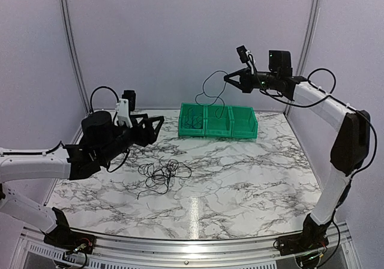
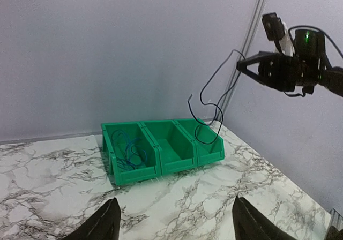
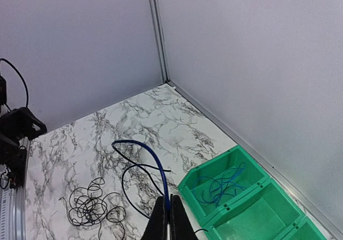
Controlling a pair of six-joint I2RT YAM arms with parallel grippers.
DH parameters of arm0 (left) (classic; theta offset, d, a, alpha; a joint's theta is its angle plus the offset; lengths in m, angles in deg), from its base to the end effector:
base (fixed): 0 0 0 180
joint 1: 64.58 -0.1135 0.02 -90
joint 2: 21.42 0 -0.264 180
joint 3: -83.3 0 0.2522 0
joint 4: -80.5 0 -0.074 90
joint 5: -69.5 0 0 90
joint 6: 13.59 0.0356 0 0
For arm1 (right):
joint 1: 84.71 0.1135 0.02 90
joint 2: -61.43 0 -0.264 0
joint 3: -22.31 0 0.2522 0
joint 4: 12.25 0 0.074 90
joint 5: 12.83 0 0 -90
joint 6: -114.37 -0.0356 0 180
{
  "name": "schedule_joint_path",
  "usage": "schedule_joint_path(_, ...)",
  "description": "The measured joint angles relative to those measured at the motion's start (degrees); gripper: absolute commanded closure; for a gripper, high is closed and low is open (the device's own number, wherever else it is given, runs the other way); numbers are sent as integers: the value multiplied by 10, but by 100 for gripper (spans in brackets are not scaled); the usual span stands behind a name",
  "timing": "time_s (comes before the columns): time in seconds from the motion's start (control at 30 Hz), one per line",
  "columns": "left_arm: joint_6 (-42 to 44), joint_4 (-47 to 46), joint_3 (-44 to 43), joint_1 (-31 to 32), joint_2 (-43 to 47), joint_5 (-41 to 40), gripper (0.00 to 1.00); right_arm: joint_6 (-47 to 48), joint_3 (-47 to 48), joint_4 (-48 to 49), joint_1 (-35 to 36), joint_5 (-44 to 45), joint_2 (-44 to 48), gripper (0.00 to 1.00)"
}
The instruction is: Untangle the cables
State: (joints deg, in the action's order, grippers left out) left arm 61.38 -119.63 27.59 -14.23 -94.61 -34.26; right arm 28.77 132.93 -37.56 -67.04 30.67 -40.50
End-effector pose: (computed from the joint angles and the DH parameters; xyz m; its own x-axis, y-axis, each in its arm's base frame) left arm 0.1933 -0.2199 0.2955 -0.1261 -0.2425 -0.9619 0.5835 0.7660 -0.2697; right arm 0.3907 0.1516 0.3817 -0.2049 -0.1207 -0.9713 -0.8896 0.4369 0.1333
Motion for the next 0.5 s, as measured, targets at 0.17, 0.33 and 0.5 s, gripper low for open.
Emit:
schedule_joint_path(0.17, 16, 100, -86, 0, 26, -45, 23, -7, 0, 33, -39, 0, -39, 100)
schedule_joint_path(0.33, 64, 161, -122, 0, 31, -63, 15, -14, 2, 40, -55, 2, -85, 100)
schedule_joint_path(0.5, 126, 207, -163, -1, -14, -99, 11, -21, 40, 41, -55, 5, -131, 100)
